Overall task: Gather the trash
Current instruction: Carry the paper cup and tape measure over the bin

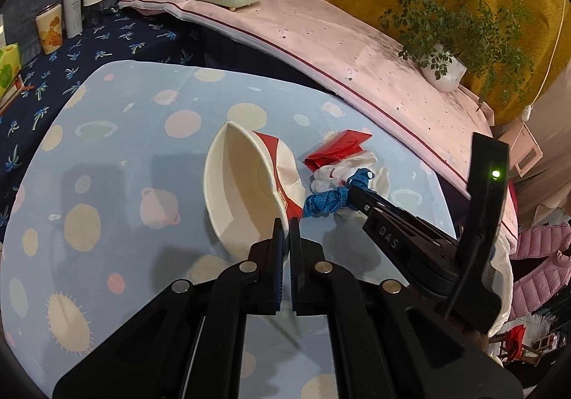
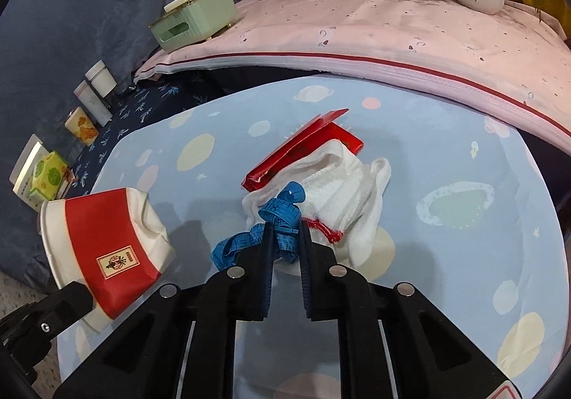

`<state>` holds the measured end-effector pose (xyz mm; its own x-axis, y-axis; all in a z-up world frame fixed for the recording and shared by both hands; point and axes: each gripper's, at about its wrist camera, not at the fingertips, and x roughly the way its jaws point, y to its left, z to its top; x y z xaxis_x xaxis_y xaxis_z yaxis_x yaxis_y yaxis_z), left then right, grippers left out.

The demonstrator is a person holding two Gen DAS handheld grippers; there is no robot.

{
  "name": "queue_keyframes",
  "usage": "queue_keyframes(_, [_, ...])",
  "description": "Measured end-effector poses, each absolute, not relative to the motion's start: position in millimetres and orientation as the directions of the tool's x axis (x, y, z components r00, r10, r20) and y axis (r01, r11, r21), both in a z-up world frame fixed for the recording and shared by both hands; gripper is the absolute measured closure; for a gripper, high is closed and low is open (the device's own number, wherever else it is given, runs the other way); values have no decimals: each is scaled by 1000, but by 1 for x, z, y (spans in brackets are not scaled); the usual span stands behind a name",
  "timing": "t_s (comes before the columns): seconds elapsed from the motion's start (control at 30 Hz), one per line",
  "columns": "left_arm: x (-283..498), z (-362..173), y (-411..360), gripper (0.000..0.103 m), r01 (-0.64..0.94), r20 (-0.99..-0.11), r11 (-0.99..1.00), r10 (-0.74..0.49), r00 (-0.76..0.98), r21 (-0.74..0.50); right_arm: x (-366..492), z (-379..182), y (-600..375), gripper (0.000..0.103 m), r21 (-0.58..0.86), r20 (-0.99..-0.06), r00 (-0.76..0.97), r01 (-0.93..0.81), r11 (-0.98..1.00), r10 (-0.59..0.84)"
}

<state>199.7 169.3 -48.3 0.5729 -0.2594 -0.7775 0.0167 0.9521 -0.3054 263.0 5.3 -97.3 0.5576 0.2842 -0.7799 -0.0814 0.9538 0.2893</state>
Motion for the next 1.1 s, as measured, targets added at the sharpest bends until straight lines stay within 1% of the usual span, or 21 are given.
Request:
queue_keyframes(0.27, [179,-33,133,101,79,-755,945,-303,582,-318,220,-61,-32,91,323,-728,623,-59,945,288])
queue_keyframes(0.57, [154,-14,79,100,175,-730,932,-359,582,-319,175,-28,-95,91,324,-686,692,14,946,225])
queue_keyframes(0.77, [144,-6,38,100,248,-725,920,-392,566,-303,151,-21,-143,91,318,-684,713,98,943,157])
queue_keyframes(1.1, [129,-2,-38,100,373,-728,888,-442,524,-270,115,-24,-215,91,338,-679,729,211,917,83])
